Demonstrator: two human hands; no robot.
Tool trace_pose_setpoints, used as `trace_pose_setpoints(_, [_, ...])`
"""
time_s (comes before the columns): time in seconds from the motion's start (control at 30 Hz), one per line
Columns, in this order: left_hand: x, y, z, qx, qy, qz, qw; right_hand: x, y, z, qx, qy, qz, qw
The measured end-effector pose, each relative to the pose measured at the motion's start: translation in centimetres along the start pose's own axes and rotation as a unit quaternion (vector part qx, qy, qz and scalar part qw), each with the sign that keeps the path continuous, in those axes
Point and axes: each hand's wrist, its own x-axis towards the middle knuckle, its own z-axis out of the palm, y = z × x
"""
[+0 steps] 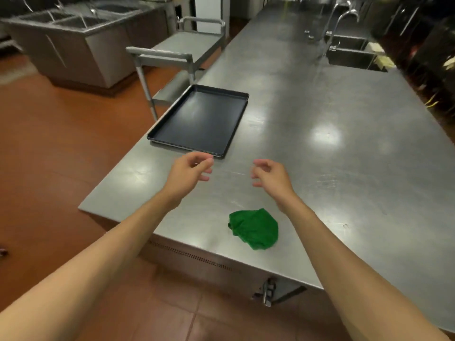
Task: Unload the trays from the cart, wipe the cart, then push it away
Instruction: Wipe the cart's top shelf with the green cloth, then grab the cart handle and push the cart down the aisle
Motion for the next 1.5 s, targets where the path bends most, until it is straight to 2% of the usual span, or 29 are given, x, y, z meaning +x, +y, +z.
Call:
trace_pose_setpoints(0.1, [-2.5,3.7,-6.0,-0.092,0.069,0.043,0.992,-2.2,-7.3,3.6,0.136,-0.031,-0.053,0.989])
trace_pose_setpoints(0.17, [-4.2,4.7,-10.9,-0.113,0.108,0.06,0.986,-4.2,-11.0,6.5,0.178,-0.058,-0.081,0.979])
trace_pose_setpoints(0.37, [-10.2,5.7,-27.4,-0.109,0.216,0.101,0.965,-10.0,-19.7,17.4,0.232,-0.109,-0.154,0.954])
trace_pose_setpoints(0.53, [-13.1,6.1,-40.8,-0.11,0.28,0.133,0.944,-13.1,-24.6,28.0,0.263,-0.142,-0.176,0.938])
trace_pose_setpoints(0.73, [-11.6,5.9,-50.4,-0.122,0.308,0.154,0.931,-12.4,-28.9,38.4,0.252,-0.149,-0.184,0.938])
trace_pose_setpoints(0.93, [-4.0,3.4,-58.4,-0.129,0.317,0.164,0.925,-6.2,-33.0,48.0,0.248,-0.141,-0.206,0.936])
trace_pose_setpoints(1.17, [9.5,2.6,-67.9,-0.145,0.324,0.173,0.919,4.5,-38.3,58.4,0.265,-0.114,-0.219,0.932])
trace_pose_setpoints(1.3, [18.0,2.4,-72.3,-0.158,0.296,0.185,0.924,10.9,-41.2,63.0,0.272,-0.095,-0.219,0.932])
trace_pose_setpoints(1.5, [33.7,0.4,-78.7,-0.18,0.205,0.223,0.936,21.3,-43.9,69.5,0.288,-0.02,-0.225,0.931])
